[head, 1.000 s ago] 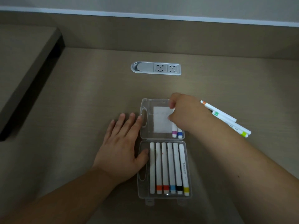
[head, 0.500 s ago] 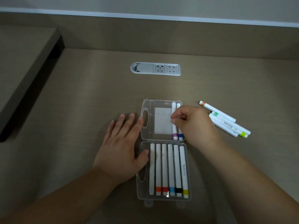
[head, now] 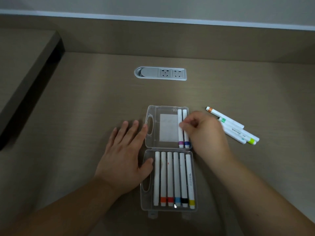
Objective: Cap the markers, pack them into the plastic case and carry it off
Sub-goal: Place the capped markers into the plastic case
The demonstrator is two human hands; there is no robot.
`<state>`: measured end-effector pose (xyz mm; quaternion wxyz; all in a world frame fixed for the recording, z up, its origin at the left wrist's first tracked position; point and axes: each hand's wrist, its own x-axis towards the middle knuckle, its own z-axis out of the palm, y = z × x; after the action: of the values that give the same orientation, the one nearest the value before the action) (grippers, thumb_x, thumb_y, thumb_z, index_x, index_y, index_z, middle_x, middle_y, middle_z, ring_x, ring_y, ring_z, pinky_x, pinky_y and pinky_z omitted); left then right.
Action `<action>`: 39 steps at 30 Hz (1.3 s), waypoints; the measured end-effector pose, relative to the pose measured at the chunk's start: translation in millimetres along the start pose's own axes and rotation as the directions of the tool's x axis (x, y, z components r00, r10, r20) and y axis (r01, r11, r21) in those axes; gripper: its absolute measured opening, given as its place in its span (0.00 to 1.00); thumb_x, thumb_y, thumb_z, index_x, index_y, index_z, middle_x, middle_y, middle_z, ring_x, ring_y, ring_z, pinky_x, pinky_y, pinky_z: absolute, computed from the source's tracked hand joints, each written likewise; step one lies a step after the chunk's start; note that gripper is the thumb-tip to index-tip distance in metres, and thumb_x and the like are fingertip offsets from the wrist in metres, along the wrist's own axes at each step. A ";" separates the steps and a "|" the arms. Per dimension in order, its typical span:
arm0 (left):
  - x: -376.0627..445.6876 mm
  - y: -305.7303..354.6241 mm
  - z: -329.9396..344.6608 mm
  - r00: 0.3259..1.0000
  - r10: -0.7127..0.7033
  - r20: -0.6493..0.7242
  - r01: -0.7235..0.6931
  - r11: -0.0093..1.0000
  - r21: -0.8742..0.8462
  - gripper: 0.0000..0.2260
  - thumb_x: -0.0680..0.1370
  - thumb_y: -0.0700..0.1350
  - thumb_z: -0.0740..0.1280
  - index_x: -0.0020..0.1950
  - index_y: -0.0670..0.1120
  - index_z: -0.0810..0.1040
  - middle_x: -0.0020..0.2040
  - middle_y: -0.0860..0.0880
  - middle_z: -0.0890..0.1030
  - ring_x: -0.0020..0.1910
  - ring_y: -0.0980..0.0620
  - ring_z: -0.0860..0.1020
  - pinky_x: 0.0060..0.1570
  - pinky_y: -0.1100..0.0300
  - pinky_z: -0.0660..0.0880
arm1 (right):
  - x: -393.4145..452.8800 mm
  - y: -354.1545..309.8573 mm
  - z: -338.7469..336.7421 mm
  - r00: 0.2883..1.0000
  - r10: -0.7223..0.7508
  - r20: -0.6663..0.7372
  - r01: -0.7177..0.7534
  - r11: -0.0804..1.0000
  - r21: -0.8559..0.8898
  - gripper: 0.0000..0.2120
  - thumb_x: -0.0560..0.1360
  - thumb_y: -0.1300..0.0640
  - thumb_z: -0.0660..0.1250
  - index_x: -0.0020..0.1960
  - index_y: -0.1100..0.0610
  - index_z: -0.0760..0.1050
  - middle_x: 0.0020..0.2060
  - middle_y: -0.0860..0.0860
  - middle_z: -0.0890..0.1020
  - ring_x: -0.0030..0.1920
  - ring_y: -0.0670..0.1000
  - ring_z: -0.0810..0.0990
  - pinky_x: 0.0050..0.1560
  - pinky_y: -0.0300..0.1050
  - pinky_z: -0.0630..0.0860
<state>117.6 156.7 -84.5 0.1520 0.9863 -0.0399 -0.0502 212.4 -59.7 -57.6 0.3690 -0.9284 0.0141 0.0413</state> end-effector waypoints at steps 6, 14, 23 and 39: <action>-1.2 0.0 0.0 1.000 -0.001 -0.012 0.001 1.000 -0.017 0.40 0.74 0.68 0.52 0.81 0.57 0.40 0.82 0.53 0.43 0.80 0.53 0.36 0.79 0.47 0.41 | 33.6 38.0 -60.1 0.980 0.038 -0.193 -0.087 0.963 -0.254 0.07 0.74 0.49 0.68 0.43 0.51 0.82 0.42 0.53 0.82 0.41 0.56 0.78 0.41 0.47 0.74; -0.4 0.5 0.4 1.000 -0.002 -0.011 0.002 1.000 0.003 0.40 0.74 0.68 0.54 0.81 0.57 0.40 0.82 0.53 0.43 0.80 0.53 0.36 0.78 0.48 0.39 | 56.5 32.3 -55.2 0.999 0.052 -0.010 -0.047 0.790 -0.611 0.10 0.70 0.47 0.71 0.37 0.54 0.79 0.34 0.52 0.80 0.36 0.59 0.77 0.37 0.45 0.75; -0.3 -1.0 1.4 1.000 -0.001 -0.007 0.001 1.000 0.002 0.40 0.74 0.68 0.53 0.81 0.57 0.39 0.82 0.53 0.43 0.80 0.53 0.36 0.79 0.47 0.41 | 18.5 -3.1 -28.2 0.923 -0.378 0.064 0.381 0.886 -0.264 0.07 0.75 0.53 0.69 0.53 0.49 0.80 0.45 0.50 0.82 0.46 0.55 0.80 0.46 0.49 0.77; 0.3 0.3 1.3 1.000 -0.008 0.006 0.008 1.000 0.007 0.41 0.73 0.69 0.51 0.81 0.58 0.38 0.82 0.53 0.41 0.79 0.53 0.34 0.78 0.48 0.37 | 11.9 -4.6 3.5 0.877 -0.434 0.205 0.471 0.860 -0.195 0.06 0.76 0.57 0.66 0.47 0.49 0.80 0.42 0.44 0.74 0.47 0.48 0.74 0.47 0.46 0.75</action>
<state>117.7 156.0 -85.7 0.1483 0.9868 -0.0366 -0.0534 224.3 -53.9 -58.1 0.2539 -0.9370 -0.2385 0.0264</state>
